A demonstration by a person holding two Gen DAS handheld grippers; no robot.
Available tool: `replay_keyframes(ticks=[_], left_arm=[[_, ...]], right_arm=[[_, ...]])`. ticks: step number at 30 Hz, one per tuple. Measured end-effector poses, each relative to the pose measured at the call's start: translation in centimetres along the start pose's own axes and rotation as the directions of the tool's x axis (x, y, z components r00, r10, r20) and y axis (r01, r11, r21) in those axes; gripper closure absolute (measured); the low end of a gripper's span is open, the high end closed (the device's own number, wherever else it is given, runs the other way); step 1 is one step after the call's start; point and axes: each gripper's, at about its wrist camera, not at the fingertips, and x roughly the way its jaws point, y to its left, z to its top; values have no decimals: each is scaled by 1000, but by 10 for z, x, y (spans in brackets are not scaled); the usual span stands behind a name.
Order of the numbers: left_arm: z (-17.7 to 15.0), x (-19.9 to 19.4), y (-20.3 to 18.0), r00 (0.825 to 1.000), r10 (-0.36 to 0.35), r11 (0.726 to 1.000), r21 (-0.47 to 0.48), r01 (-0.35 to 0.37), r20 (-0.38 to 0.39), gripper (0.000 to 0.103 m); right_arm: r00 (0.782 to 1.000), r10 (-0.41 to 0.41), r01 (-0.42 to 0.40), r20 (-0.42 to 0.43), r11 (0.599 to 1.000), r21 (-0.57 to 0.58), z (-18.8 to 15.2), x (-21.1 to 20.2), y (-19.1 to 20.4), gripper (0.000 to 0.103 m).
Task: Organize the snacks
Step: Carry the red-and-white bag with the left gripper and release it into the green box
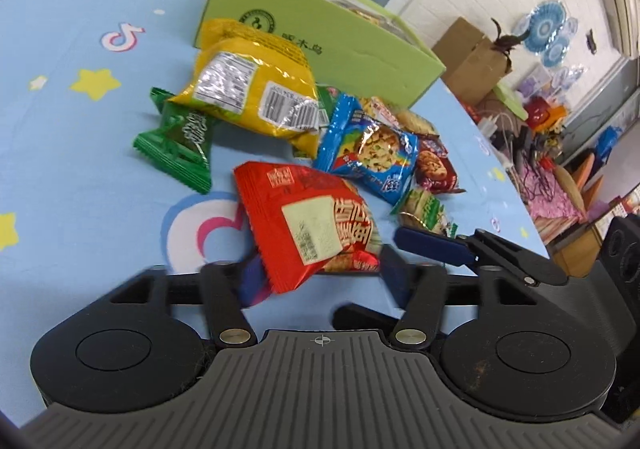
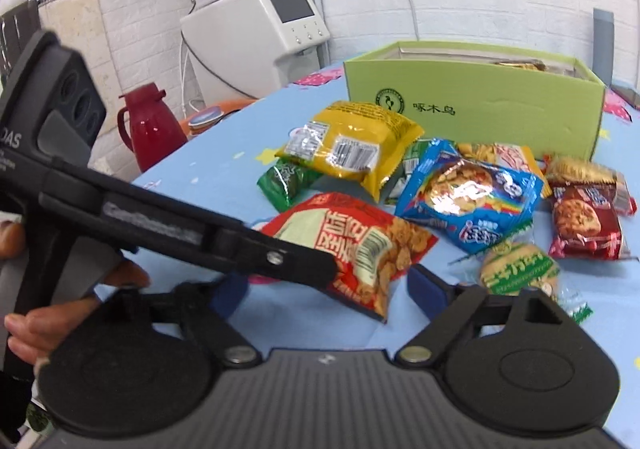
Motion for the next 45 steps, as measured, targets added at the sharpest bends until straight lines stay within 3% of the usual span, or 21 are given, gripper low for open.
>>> replay_keyframes(ticks=[1, 2, 7, 10, 12, 15, 17, 22, 26, 29, 32, 37, 42, 45], left_arm=[[1, -5, 2, 1000, 3, 1000, 4, -3, 23, 20], [3, -10, 4, 999, 16, 1000, 6, -16, 47, 21], [25, 2, 12, 999, 18, 1000, -16, -17, 41, 44], [24, 18, 10, 1000, 27, 1000, 1, -27, -1, 48], [18, 17, 6, 999, 41, 998, 45, -42, 22, 48], [13, 17, 4, 997, 59, 995, 77, -62, 46, 56], [12, 17, 8, 999, 21, 999, 49, -22, 25, 76], [11, 17, 6, 1000, -5, 1000, -8, 5, 19, 76], [23, 11, -5, 999, -37, 999, 5, 36, 39, 76], [46, 5, -19, 996, -58, 998, 35, 56, 72, 76], [90, 2, -30, 989, -76, 995, 67, 68, 125, 76], [170, 12, -42, 977, -27, 987, 161, -7, 213, 75], [232, 46, -27, 977, 38, 982, 172, -75, 208, 74], [247, 68, -11, 980, 79, 980, 168, -110, 185, 67]], right_arm=[[1000, 3, -3, 3, 1000, 8, -1, -2, -2, 9], [1000, 4, -4, 5, 1000, 14, 0, -3, -4, 9], [1000, 14, -14, 11, 998, 54, 6, 11, -15, 9], [1000, 0, 0, -4, 999, 41, 7, 22, -17, 9], [1000, 3, -3, 10, 999, 35, 4, 26, -17, 9], [1000, 14, -14, 26, 1000, 20, 4, 34, -9, 9], [1000, 16, -16, 19, 1000, 18, 5, 35, -4, 12], [1000, -2, 2, 2, 1000, 21, 9, 30, -2, 15], [999, -33, 33, 32, 999, 17, 15, 18, -2, 15], [995, -55, 56, 80, 998, -6, 33, 8, -4, 14], [987, -90, 101, 133, 992, -78, 68, 9, -8, 14], [978, -95, 123, 186, 982, -146, 149, 40, -32, 14], [985, -80, 105, 155, 982, -160, 205, 91, -59, 14], [990, -76, 94, 116, 983, -157, 216, 120, -71, 13]])
